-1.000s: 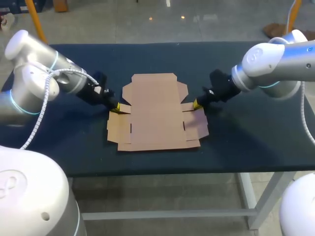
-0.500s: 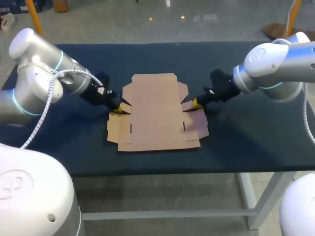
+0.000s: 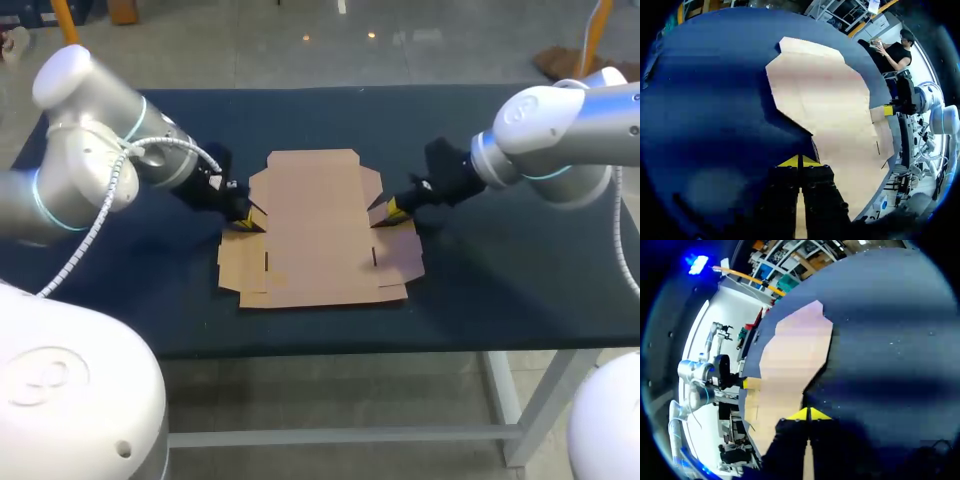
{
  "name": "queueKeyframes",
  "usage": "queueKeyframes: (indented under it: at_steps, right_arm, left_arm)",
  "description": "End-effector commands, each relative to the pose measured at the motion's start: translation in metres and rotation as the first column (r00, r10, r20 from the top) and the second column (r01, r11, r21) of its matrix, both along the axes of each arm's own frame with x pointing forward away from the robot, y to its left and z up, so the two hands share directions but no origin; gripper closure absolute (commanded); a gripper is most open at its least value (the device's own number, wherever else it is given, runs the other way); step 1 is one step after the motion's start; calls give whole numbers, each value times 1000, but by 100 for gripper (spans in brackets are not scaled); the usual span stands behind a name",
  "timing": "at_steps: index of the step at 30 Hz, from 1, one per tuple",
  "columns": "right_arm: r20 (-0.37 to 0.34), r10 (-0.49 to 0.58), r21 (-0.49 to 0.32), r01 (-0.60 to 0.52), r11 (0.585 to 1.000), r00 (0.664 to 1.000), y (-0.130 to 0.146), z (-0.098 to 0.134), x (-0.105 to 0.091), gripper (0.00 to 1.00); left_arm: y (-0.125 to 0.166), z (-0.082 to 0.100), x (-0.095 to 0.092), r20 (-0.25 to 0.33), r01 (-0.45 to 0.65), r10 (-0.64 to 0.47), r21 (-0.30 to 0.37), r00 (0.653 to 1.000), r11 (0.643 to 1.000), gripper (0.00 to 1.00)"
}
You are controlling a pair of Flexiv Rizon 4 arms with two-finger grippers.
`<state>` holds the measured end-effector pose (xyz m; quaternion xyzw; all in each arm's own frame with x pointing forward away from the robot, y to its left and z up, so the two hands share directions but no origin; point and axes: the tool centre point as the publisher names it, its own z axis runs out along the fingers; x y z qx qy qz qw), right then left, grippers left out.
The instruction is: Assemble the packaging by folding the flat box into shape, placing the metal phone stand inside, and closing the box properly
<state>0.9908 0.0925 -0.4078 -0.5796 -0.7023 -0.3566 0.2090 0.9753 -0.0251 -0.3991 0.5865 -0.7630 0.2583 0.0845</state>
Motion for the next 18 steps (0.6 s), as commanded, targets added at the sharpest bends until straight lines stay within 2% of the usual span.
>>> queueKeyframes:
  at_steps: [1,9,18]
  right_arm:
    - [-7,-5,-11,5,1000,1000,5,-3,2,100]
    - [-26,-13,-23,12,1000,1000,9,-4,2,100]
    - [-26,-61,-86,59,995,998,16,2,-3,100]
  left_arm:
    - [-5,5,-3,2,-22,22,71,1000,997,100]
    - [-7,6,-3,8,-32,31,93,999,995,100]
    - [-13,10,-3,33,-24,21,118,999,993,100]
